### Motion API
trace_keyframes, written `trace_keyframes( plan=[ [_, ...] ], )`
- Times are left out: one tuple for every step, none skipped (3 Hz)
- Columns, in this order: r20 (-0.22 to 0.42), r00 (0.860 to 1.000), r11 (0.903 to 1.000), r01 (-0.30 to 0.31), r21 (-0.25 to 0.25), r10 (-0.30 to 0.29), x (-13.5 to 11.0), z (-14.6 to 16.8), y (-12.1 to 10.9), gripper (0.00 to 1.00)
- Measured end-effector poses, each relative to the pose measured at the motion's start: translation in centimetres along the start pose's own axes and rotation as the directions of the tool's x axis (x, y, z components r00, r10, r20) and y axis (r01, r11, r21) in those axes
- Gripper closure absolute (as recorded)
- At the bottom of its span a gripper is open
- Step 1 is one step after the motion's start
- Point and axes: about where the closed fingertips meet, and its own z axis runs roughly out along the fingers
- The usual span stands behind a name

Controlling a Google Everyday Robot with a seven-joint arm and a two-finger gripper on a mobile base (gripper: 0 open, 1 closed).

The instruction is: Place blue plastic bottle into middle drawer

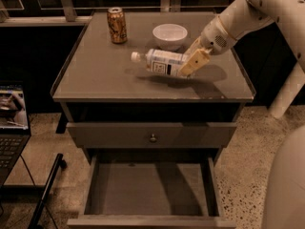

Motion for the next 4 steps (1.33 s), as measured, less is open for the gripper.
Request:
trace_keyframes(
  plan=[
    [0.011, 0.998, 0.9975, -0.062, -0.034, 0.062, 1.8, -1.5, 4.6, 1.00],
    [0.045, 0.990, 0.9908, -0.135, -0.013, 0.135, 3.5, -2.6, 8.7, 1.00],
    [0.087, 0.976, 0.9795, -0.201, 0.009, 0.200, 5.0, -2.6, 11.9, 1.00],
    [0.115, 0.961, 0.9672, -0.254, 0.010, 0.251, 6.3, -2.6, 14.4, 1.00]
  ],
)
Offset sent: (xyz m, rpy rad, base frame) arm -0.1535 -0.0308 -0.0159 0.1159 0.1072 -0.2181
